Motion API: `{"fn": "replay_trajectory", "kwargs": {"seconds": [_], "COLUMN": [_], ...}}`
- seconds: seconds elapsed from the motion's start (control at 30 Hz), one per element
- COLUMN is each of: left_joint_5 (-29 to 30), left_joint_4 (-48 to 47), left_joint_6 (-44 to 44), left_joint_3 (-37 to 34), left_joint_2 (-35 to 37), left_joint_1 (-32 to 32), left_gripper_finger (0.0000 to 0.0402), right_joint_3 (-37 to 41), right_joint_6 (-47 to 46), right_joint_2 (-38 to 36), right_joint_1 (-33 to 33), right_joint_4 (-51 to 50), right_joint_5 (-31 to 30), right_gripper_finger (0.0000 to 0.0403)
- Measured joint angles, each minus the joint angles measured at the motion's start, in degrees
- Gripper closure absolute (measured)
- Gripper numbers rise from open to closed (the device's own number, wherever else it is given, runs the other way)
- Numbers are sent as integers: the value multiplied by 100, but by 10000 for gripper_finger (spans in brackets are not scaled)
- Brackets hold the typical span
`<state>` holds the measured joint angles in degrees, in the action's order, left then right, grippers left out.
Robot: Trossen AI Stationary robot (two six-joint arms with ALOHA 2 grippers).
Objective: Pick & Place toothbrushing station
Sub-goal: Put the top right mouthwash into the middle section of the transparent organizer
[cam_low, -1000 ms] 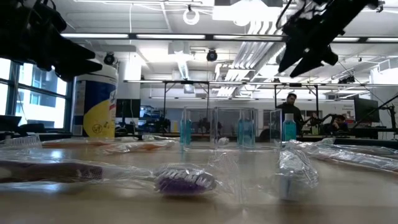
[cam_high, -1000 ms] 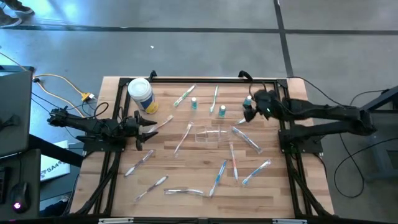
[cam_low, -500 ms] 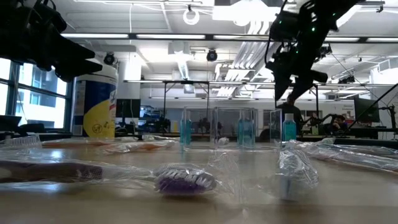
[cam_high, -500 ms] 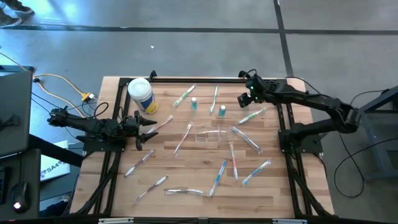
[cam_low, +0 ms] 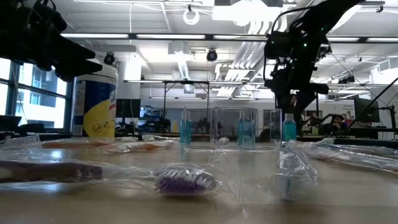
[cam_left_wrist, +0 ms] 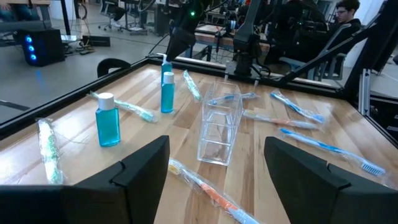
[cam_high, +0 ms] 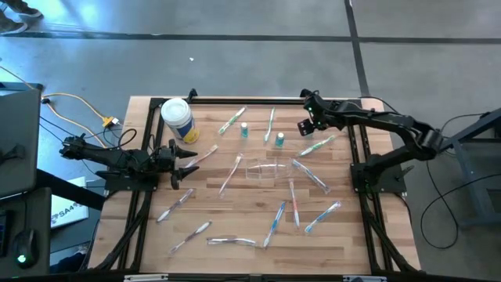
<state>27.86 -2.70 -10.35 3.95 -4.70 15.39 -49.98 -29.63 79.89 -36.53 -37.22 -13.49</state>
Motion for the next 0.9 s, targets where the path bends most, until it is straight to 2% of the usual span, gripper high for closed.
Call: {"fn": "replay_trajectory", "kwargs": {"seconds": [0.17, 0.33, 0.9], "left_joint_5": [2, 4, 7], "left_joint_4": [-1, 0, -28], "left_joint_6": [0, 0, -2], "left_joint_3": [2, 2, 9], "left_joint_2": [1, 0, -1], "left_joint_1": [-1, -1, -1], "left_gripper_finger": [139, 139, 139], "right_joint_3": [0, 0, -2], "right_joint_6": [0, 61, 138], "right_joint_2": [100, 281, 290], "right_joint_1": [0, -4, 2], "right_joint_4": [2, 40, 126], "right_joint_5": [-5, -6, -114], "right_gripper_finger": [144, 169, 311]}}
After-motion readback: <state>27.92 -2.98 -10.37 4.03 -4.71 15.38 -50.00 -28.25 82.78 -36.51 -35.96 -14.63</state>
